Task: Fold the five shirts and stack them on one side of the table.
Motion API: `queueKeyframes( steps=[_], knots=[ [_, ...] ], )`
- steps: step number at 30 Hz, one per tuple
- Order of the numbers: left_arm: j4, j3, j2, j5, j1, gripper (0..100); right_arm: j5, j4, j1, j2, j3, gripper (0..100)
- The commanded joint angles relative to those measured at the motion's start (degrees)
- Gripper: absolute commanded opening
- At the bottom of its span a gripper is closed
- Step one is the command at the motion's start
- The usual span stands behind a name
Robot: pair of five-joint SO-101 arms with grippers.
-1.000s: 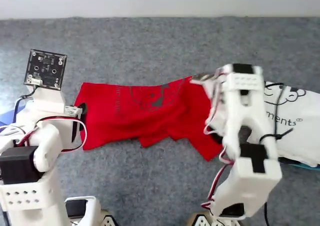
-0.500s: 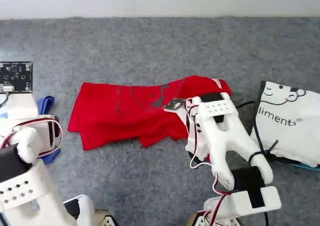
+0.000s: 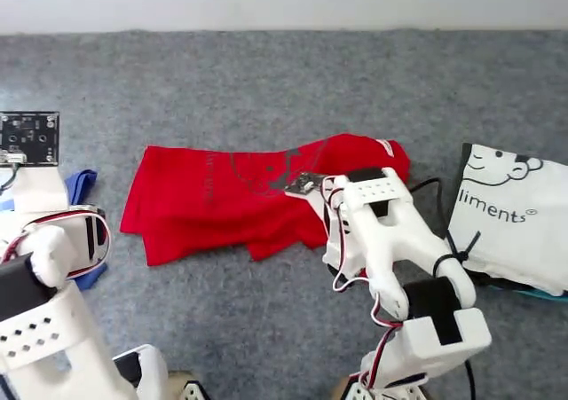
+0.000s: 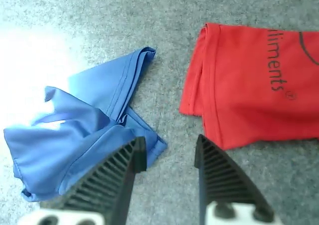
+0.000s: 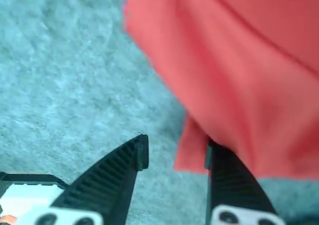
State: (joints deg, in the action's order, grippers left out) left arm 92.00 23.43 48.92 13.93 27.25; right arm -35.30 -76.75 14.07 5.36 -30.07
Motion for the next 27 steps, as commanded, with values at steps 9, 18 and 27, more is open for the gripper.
queueKeyframes(
  steps=[9,18,27],
  knots=[
    [-1.5,-0.1,0.5,3.4,0.2,17,-2.5,-2.0,-1.9,-6.6,0.1,19.9],
    [-1.8,-0.1,0.5,3.4,0.3,17,-2.6,2.8,-2.0,2.3,0.1,19.9],
    [-1.8,-0.1,0.5,3.4,0.3,17,-2.8,5.1,-5.5,8.6,1.5,6.5]
  ],
)
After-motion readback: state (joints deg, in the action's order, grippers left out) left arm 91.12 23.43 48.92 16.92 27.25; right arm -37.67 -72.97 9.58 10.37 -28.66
